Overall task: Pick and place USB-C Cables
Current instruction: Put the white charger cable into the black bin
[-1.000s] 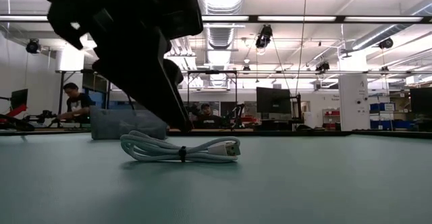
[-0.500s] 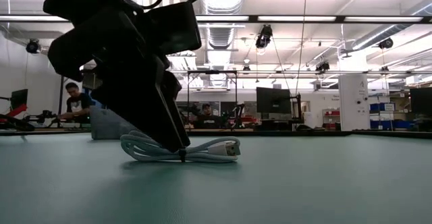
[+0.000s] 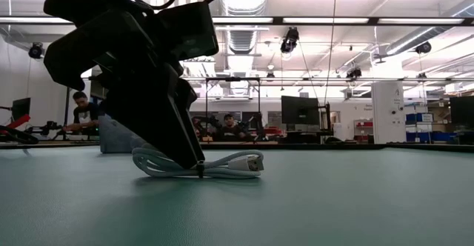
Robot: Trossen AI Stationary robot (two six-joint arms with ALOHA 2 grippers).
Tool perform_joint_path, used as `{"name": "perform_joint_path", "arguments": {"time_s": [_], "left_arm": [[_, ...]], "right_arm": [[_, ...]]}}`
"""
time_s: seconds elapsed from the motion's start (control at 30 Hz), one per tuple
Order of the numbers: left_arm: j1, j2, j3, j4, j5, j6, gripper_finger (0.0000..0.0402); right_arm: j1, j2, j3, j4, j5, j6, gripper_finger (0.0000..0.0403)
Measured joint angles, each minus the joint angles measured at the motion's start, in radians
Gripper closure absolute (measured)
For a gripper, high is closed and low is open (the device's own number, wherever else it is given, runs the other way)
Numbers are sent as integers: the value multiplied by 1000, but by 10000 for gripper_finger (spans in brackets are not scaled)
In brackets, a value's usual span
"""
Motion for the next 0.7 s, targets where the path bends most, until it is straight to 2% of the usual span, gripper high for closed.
{"name": "perform_joint_path", "arguments": {"time_s": [0.2, 0.7], "left_arm": [[0, 0, 0, 0, 0, -1, 274], [0, 0, -18, -10, 19, -48, 322]], "right_arm": [[0, 0, -1, 0, 0, 0, 236], [0, 0, -1, 0, 0, 0, 236]]}}
